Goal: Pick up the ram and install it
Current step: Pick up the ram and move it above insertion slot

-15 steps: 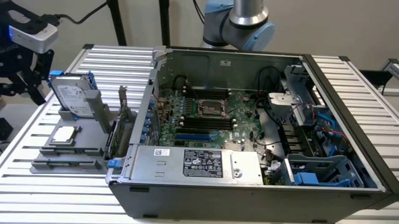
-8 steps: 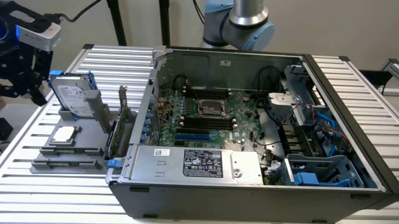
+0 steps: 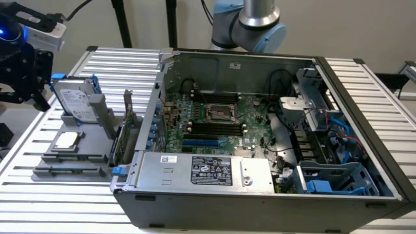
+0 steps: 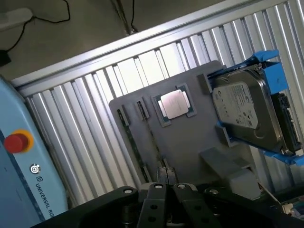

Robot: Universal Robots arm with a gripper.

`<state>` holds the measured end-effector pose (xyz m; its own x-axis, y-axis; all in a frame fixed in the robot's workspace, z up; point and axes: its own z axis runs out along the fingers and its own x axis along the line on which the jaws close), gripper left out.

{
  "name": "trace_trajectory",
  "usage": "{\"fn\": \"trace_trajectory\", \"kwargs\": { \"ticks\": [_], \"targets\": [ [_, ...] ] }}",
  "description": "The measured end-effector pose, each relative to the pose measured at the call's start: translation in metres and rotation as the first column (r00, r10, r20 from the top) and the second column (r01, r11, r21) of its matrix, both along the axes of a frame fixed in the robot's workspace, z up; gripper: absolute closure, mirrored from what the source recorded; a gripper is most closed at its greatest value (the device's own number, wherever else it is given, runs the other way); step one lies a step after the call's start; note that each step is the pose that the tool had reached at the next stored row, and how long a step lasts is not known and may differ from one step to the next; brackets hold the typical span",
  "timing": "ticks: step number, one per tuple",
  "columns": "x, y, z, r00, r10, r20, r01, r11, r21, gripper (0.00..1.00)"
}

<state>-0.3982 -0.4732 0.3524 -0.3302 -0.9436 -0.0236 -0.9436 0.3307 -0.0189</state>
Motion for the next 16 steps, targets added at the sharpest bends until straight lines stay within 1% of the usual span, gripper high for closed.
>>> {"fn": "trace_trajectory", "kwargs": {
  "ticks": [2, 4, 7, 10, 11, 13, 15, 16],
  "targets": [
    [0.0, 0.0, -0.001, 0.9993, 0.038, -0.0003, -0.038, 0.9993, 0.0, 0.89],
    [0.0, 0.0, -0.002, 0.9973, 0.074, -0.0026, -0.074, 0.9973, 0.0001, 0.89],
    [0.0, 0.0, -0.0036, 0.9918, 0.127, -0.0096, -0.127, 0.9919, 0.0009, 0.89],
    [0.0, 0.0, -0.0048, 0.9842, 0.176, -0.0187, -0.176, 0.9844, 0.0011, 0.89],
    [0.0, 0.0, -0.0051, 0.9819, 0.188, -0.022, -0.188, 0.9821, 0.0, 0.89],
    [0.0001, -0.0001, -0.0057, 0.9785, 0.204, -0.0291, -0.205, 0.9788, -0.0079, 0.89],
    [0.0008, -0.0004, -0.0068, 0.9769, 0.211, -0.0329, -0.212, 0.9772, -0.0148, 0.89],
    [0.0015, -0.0007, -0.0075, 0.9765, 0.213, -0.0337, -0.213, 0.9768, -0.0168, 0.89]
  ]
}}
